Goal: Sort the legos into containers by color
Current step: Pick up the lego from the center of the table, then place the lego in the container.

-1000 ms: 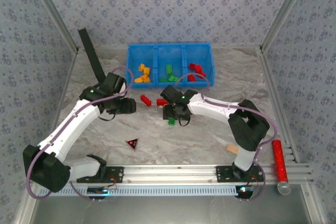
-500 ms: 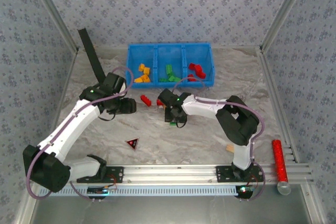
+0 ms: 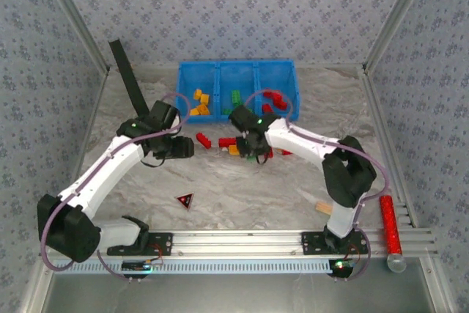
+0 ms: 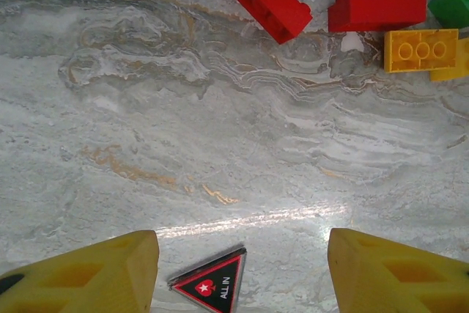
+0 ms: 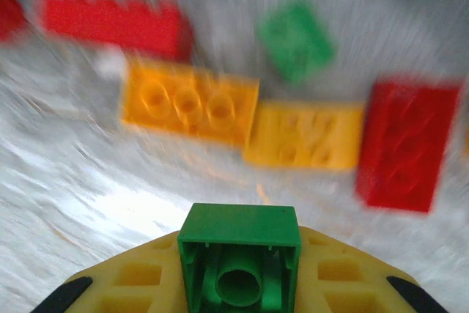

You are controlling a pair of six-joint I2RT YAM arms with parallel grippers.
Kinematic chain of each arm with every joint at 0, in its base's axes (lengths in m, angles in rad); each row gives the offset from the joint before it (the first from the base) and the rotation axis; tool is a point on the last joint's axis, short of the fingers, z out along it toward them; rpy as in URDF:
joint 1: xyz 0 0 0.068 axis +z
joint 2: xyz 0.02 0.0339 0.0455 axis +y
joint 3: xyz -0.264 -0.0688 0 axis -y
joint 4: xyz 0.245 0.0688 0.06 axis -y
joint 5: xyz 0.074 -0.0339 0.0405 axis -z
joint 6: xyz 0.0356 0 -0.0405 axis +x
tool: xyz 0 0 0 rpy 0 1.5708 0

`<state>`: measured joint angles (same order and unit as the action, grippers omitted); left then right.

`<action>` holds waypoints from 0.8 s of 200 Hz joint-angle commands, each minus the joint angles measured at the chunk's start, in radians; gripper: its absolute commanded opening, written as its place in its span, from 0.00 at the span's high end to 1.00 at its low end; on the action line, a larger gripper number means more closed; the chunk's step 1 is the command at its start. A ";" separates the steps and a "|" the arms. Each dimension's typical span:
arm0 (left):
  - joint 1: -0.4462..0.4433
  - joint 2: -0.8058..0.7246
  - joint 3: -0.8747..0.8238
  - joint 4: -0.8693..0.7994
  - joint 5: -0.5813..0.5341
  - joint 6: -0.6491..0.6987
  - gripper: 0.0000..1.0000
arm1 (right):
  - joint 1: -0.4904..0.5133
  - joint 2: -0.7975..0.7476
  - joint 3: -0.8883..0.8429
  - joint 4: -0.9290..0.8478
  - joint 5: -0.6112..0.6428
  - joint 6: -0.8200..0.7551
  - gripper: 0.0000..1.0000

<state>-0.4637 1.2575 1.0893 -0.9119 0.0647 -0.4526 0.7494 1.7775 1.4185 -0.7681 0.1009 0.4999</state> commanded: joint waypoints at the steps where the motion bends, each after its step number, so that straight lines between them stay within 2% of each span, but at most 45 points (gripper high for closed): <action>1: -0.014 0.008 -0.002 0.029 0.021 -0.053 0.37 | -0.059 -0.004 0.159 -0.022 0.048 -0.259 0.77; 31: -0.047 0.027 -0.049 0.108 0.033 -0.242 0.37 | -0.094 0.125 0.352 0.056 0.051 -0.469 0.77; 61: -0.107 0.035 -0.121 0.253 0.031 -0.490 0.35 | -0.127 0.322 0.610 0.052 0.027 -0.573 0.77; 85: -0.174 0.086 -0.090 0.313 -0.013 -0.611 0.34 | -0.152 0.479 0.808 0.030 0.018 -0.629 0.77; 103: -0.217 0.145 -0.039 0.321 -0.035 -0.652 0.34 | -0.178 0.585 0.939 0.001 0.004 -0.644 0.77; 123: -0.252 0.224 0.017 0.331 -0.043 -0.680 0.33 | -0.198 0.658 0.993 0.013 -0.006 -0.666 0.75; 160: -0.296 0.413 0.216 0.280 -0.043 -0.606 0.33 | -0.226 0.718 1.017 0.037 -0.025 -0.685 0.63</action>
<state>-0.7361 1.5784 1.1709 -0.6178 0.0433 -1.0752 0.5369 2.4718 2.3890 -0.7261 0.1047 -0.1444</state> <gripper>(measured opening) 0.664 0.344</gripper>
